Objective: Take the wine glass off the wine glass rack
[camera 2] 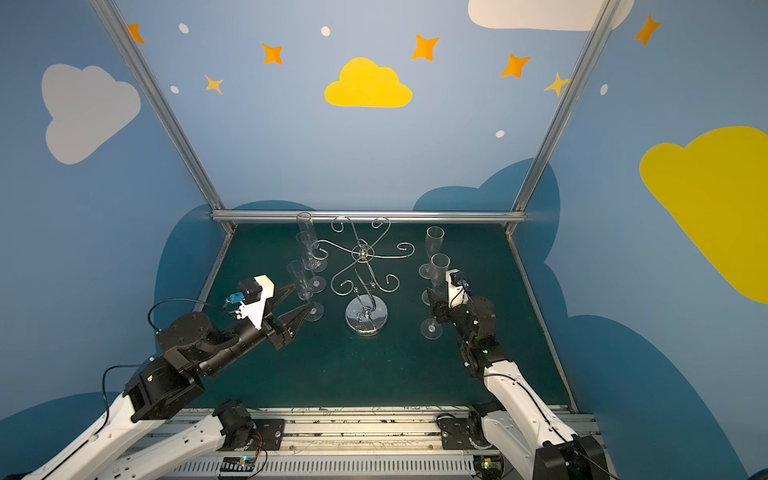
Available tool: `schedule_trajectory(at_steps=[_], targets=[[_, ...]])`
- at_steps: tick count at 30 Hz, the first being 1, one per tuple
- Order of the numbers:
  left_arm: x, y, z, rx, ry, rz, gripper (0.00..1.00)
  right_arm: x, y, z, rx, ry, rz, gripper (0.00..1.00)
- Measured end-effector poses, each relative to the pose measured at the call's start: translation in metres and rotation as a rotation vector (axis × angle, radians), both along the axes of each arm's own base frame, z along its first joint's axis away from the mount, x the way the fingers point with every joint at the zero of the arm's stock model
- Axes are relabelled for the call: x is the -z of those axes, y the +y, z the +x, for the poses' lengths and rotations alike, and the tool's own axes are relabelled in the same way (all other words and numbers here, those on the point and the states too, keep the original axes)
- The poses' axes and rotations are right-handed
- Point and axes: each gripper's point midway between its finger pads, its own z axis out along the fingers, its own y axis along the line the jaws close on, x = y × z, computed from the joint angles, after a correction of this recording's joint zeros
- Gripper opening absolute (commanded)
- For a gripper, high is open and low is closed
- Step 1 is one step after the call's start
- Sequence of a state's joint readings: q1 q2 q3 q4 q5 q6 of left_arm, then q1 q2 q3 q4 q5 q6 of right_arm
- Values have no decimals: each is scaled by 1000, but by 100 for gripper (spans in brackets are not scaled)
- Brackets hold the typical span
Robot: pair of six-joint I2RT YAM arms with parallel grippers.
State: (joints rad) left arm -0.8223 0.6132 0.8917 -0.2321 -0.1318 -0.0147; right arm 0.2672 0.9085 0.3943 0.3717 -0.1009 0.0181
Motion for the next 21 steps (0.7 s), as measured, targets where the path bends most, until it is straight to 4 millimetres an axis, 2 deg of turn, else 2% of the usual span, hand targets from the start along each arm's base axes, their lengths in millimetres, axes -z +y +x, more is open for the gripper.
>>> schedule_trajectory(at_steps=[2,3,5,10,18,21], targets=[[0,0,0,-3,-2,2,69,-1,1,-2,-8,3,1,75],[0,1,0,-5,-3,3,70,-1,1,-4,-13,4,2,81],[-1,3,1,-14,-8,2,73,-3,2,-8,-20,4,4,86],[-2,12,2,-55,-26,-5,76,-17,2,-21,-40,-28,16,86],[-10,28,7,-142,-98,29,78,-59,4,-46,-97,-168,37,89],[-14,34,11,-182,-135,64,79,-85,2,-52,-98,-224,43,90]])
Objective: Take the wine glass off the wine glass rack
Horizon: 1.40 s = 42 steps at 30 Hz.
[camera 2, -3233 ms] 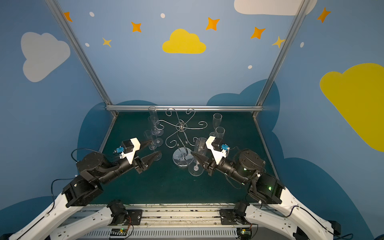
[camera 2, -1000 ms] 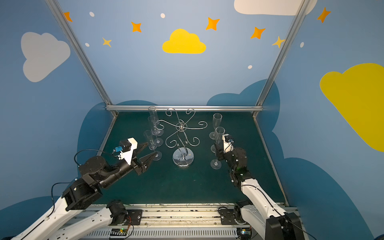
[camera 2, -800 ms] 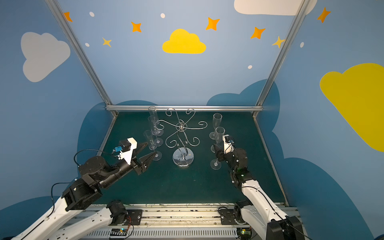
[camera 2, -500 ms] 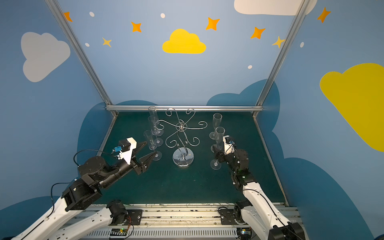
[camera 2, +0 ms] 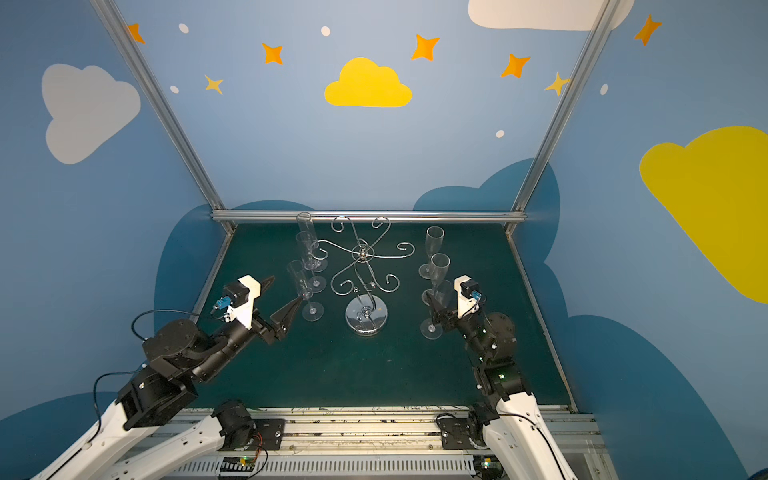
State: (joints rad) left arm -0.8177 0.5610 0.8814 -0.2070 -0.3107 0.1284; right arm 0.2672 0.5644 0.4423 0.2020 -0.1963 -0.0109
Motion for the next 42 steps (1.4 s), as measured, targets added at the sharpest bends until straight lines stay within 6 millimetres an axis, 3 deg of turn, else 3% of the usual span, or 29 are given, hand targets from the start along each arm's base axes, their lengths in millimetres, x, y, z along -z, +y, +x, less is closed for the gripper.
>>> schedule_trajectory(at_steps=[3,7,9,11,13,16,19,21,25,28,31,34,37,42], targets=[[-12,8,6,-58,-59,24,83,-41,-1,0,5,-49,-11,90],[-31,32,23,-209,-164,64,97,-110,-7,10,57,-144,-28,90],[-34,54,37,-328,-195,83,98,-124,-14,23,109,-155,-36,90],[-26,86,54,-472,-190,109,100,-123,-30,42,184,-126,-39,91],[-8,121,69,-611,-152,126,100,-111,-53,63,268,-72,-34,91],[35,177,82,-798,-52,100,100,-76,-94,89,401,35,-13,91],[95,225,88,-940,82,37,100,-31,-133,97,523,133,21,91],[140,240,93,-979,175,5,100,1,-149,95,578,192,35,91],[232,242,102,-974,380,-27,100,76,-155,83,612,337,30,91],[274,239,108,-958,514,-34,100,124,-153,75,609,456,34,91],[291,234,122,-925,568,-65,100,162,-148,72,595,570,54,92],[304,226,135,-878,567,-140,100,187,-139,73,561,643,54,92],[317,215,144,-815,589,-174,100,191,-124,79,522,638,41,92],[318,198,163,-722,551,-170,100,190,-110,95,513,603,1,92]])
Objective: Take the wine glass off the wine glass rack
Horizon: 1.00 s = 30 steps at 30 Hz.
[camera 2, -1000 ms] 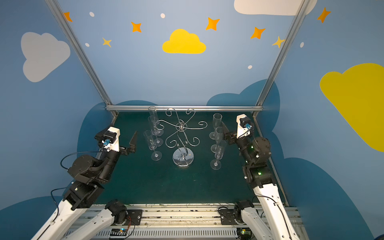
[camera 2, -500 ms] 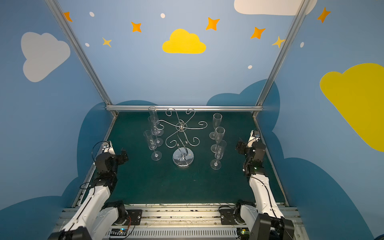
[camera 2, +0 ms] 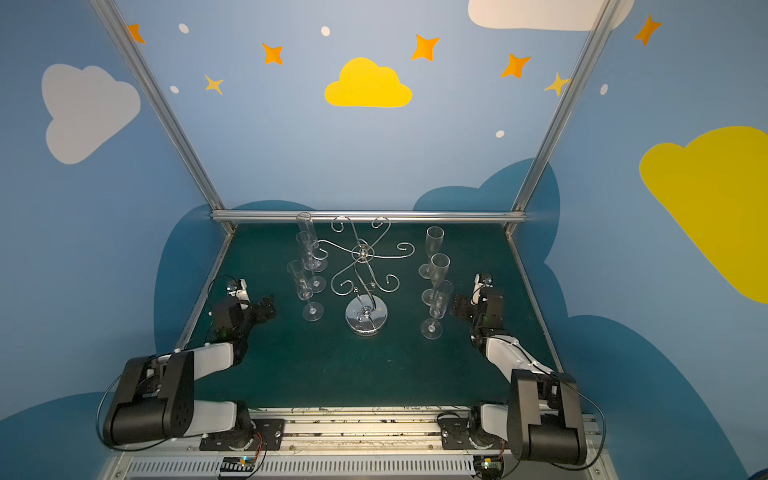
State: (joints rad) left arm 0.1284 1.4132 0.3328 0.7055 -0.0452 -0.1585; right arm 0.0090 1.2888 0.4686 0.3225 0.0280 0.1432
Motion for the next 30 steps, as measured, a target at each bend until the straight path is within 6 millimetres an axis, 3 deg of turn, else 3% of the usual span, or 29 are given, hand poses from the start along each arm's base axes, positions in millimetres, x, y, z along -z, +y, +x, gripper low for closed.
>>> schedule_trajectory(at_steps=[3,8,15,30], targets=[[2,-14,7,62,-10,22,100,3,0,11,3,-55,-32,98],[16,-29,14,120,-5,51,100,37,-2,10,-3,-6,-78,99],[5,-29,22,117,-41,81,100,12,-6,26,35,-39,-80,99],[5,-32,22,122,-32,105,100,19,-9,21,56,-2,-77,99]])
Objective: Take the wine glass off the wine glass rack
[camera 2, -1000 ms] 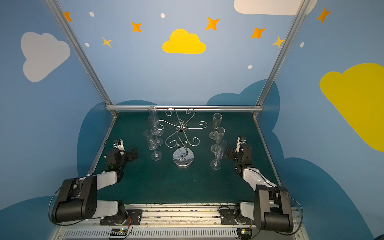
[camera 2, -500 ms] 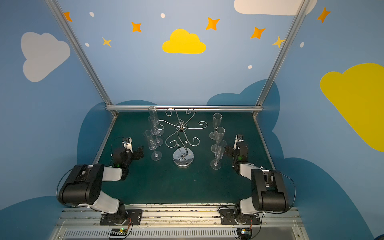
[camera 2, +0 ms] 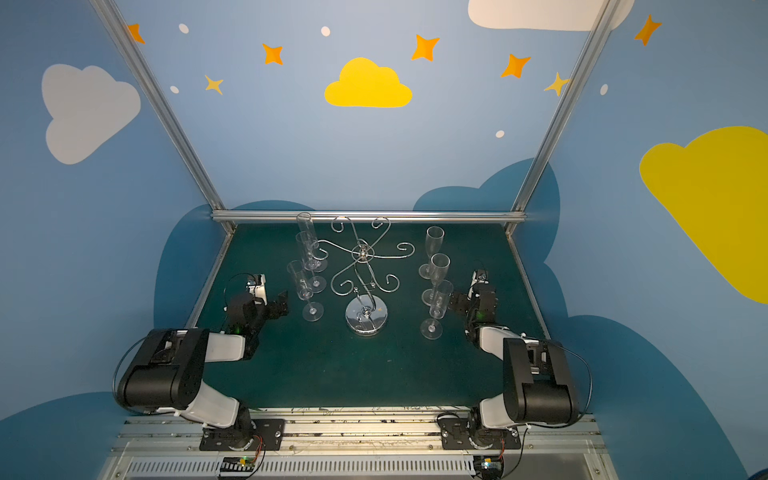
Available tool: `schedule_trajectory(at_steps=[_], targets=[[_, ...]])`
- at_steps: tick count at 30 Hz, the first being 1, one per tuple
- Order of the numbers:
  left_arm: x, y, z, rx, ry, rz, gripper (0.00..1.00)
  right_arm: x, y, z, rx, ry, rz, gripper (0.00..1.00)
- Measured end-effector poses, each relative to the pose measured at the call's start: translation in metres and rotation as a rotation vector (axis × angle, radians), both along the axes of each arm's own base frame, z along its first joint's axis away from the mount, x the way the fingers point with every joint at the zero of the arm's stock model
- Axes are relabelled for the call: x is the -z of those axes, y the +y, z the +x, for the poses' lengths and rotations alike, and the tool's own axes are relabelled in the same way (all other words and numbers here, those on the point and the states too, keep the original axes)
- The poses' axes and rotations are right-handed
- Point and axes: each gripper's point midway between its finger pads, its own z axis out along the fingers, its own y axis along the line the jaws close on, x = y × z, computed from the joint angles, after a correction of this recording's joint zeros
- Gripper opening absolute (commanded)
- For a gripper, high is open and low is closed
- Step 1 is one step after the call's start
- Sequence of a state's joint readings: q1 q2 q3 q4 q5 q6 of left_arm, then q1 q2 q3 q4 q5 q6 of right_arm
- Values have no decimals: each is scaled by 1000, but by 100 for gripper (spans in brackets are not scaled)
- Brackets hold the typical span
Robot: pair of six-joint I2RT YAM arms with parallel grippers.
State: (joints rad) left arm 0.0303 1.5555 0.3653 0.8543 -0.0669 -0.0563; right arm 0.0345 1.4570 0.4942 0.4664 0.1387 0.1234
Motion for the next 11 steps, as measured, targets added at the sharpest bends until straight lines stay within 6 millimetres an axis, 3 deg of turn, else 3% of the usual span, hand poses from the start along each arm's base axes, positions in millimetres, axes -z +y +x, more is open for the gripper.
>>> schedule_trajectory(at_steps=[11], targets=[[0,0,0,1,0,4,100,1,0,-1,0,8,0,99]])
